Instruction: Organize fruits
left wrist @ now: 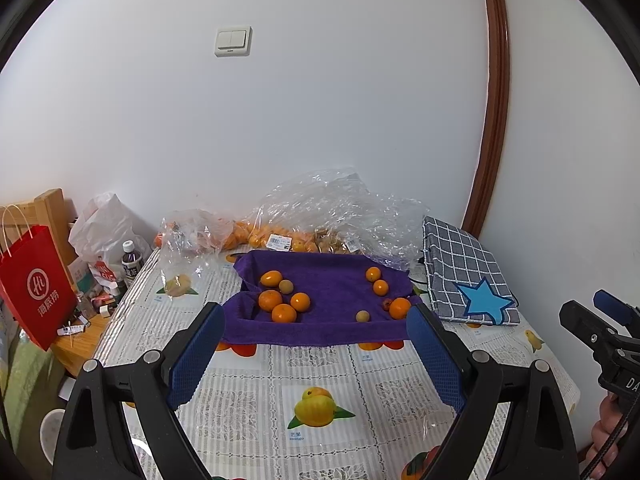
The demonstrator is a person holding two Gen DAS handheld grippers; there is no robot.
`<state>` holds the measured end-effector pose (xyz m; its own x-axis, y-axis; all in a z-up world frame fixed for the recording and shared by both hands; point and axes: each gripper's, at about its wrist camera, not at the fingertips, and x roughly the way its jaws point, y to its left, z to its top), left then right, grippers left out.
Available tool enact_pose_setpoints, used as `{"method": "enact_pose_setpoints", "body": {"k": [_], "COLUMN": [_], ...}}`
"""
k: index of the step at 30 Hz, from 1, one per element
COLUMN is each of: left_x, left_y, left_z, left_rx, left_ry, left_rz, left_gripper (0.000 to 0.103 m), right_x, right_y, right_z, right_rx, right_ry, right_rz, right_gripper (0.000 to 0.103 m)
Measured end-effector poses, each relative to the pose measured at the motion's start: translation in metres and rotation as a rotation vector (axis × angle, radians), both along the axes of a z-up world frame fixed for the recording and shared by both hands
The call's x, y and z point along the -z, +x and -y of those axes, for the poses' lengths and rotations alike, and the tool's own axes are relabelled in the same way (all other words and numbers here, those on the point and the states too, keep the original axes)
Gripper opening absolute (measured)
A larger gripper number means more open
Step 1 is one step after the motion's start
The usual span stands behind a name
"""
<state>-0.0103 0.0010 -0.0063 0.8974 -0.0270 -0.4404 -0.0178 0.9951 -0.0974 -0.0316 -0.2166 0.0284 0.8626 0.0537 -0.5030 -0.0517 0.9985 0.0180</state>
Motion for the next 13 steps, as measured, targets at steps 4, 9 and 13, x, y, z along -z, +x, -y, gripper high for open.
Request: {"method": "enact_pose_setpoints", "body": {"k": [4, 9, 13], "left_x": [-0.0001, 0.0001, 0.0002], "left_y": [0.0005, 0.0002, 0.0], "left_z": [-0.0008, -0.0008, -0.0036], "left_rx": [0.002, 0.001, 0.004], "left_ry": [0.001, 0.0, -0.001], "left_rz": [0.0, -0.001, 0.001], "left_gripper": [0.092, 0.092, 0.092], "right_x": [-0.0001, -0.0008, -0.0007], "right_y": [0.0003, 0.0, 0.0002], "right_z": [0.0003, 0.0002, 0.0], "right_rx": [-0.001, -0.002, -0.003], "right_ry": [0.0, -0.001, -0.002], "right_rz": [0.002, 0.003, 0.003], "right_gripper": [0.102, 0.102, 0.102]}}
